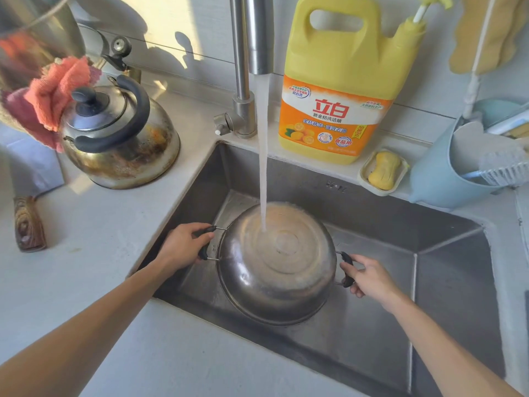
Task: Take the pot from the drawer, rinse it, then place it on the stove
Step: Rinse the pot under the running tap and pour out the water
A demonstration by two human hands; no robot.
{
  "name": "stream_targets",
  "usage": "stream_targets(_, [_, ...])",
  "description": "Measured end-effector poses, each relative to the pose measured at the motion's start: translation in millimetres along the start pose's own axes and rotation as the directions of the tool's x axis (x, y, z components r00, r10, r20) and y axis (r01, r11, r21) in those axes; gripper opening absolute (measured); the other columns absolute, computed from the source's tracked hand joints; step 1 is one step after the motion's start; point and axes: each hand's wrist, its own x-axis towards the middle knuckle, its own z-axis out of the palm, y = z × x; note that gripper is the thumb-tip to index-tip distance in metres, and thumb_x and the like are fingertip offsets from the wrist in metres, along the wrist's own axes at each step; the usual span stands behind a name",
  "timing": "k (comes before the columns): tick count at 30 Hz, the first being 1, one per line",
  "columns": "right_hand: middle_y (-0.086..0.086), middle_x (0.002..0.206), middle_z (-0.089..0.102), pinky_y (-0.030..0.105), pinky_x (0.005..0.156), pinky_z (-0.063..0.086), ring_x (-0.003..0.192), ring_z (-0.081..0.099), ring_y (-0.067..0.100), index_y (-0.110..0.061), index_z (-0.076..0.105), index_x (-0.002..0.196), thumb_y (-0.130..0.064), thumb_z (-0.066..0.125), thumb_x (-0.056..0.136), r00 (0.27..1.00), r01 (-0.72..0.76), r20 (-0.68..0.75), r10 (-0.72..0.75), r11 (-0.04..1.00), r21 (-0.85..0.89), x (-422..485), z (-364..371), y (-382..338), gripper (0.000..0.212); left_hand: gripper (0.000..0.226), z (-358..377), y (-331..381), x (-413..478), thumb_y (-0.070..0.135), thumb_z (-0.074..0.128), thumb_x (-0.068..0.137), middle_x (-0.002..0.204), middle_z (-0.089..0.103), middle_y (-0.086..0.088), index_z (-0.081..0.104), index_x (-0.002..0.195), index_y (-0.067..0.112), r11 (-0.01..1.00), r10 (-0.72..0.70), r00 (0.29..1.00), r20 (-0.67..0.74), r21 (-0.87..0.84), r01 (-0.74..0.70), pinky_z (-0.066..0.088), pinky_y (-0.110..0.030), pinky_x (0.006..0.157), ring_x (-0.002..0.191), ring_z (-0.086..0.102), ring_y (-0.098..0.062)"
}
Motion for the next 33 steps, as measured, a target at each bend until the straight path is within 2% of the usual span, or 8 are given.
stream_targets(3, [0.018,0.078,0.080,0.032,0.050,0.050,0.054,0.063,0.023,-0.023,0.064,0.141,-0.029,0.067,0.103,1.000,0.013,-0.002,-0.013,1.000,-0.010,-3,-7,-9,0.039,0.036,2,-5,2,0.024,0.073,0.104,0.088,0.077,0.000,0.073,0.139,0.017,1.000,-0.012,1.000,-0.001,0.015,0.012,0.058,-0.020,0.048,0.049,0.071,-0.008])
stream_targets(6, [0.017,0.075,0.080,0.031,0.048,0.048,0.053,0.061,0.023,-0.023,0.063,0.142,-0.027,0.067,0.103,0.999,0.052,0.001,-0.052,0.999,-0.006,-4,-12,-22,0.040,0.039,4,-13,6,0.023,0.071,0.104,0.105,0.079,-0.007,0.070,0.143,0.016,0.998,-0.055,0.998,0.019,0.037,0.054,0.066,-0.032,0.055,0.067,0.078,-0.015])
stream_targets(8, [0.018,0.076,0.080,0.029,0.045,0.047,0.049,0.059,0.021,-0.023,0.062,0.143,-0.026,0.067,0.103,0.997,0.075,0.004,-0.075,0.997,-0.018,-3,-13,-30,0.041,0.040,5,-19,7,0.021,0.070,0.105,0.108,0.078,-0.008,0.067,0.144,0.016,0.995,-0.081,0.996,0.031,0.053,0.079,0.066,-0.033,0.056,0.076,0.078,-0.021])
stream_targets(15, [0.021,0.083,0.080,0.028,0.043,0.045,0.049,0.057,0.019,-0.026,0.057,0.149,-0.025,0.065,0.104,0.992,0.128,0.006,-0.127,0.991,-0.042,-4,-19,-46,0.046,0.042,7,-26,11,0.019,0.069,0.105,0.122,0.078,-0.015,0.065,0.147,0.018,0.994,-0.102,0.994,0.024,0.038,0.101,0.069,-0.040,0.066,0.078,0.074,-0.024])
stream_targets(18, [0.015,0.082,0.081,0.031,0.048,0.047,0.055,0.059,0.020,-0.031,0.052,0.153,-0.027,0.065,0.104,0.990,0.139,0.004,-0.139,0.990,-0.037,-6,-22,-41,0.051,0.042,6,-25,11,0.020,0.070,0.105,0.118,0.079,-0.013,0.066,0.146,0.018,0.996,-0.086,0.996,0.031,-0.017,0.087,0.070,-0.039,0.067,0.080,0.075,-0.020])
stream_targets(23, [0.019,0.082,0.080,0.030,0.046,0.046,0.054,0.059,0.018,-0.028,0.057,0.150,-0.024,0.067,0.104,0.991,0.133,-0.003,-0.133,0.991,0.033,-12,-22,-27,0.048,0.036,2,-12,2,0.016,0.066,0.107,0.104,0.078,-0.009,0.068,0.143,0.017,0.992,-0.034,0.998,0.055,-0.123,0.041,0.054,-0.015,0.051,0.078,0.071,-0.014])
stream_targets(28, [0.021,0.081,0.078,0.034,0.051,0.046,0.056,0.059,0.022,-0.027,0.063,0.145,-0.025,0.068,0.103,0.994,0.106,0.003,-0.107,0.991,0.079,-13,-25,-15,0.042,0.039,-3,-4,1,0.022,0.067,0.107,0.113,0.080,-0.003,0.067,0.146,0.025,0.985,0.028,0.997,0.070,-0.170,-0.015,0.064,-0.023,0.070,0.103,0.078,-0.023])
stream_targets(33, [0.011,0.071,0.070,0.033,0.052,0.042,0.057,0.053,0.021,-0.030,0.066,0.141,-0.025,0.068,0.103,0.995,0.095,-0.006,-0.095,0.986,0.139,-18,-34,-8,0.038,0.041,-8,5,-4,0.022,0.067,0.107,0.094,0.081,0.006,0.065,0.145,0.036,0.969,0.143,0.983,0.114,-0.220,-0.116,0.066,-0.026,0.086,0.099,0.079,-0.016])
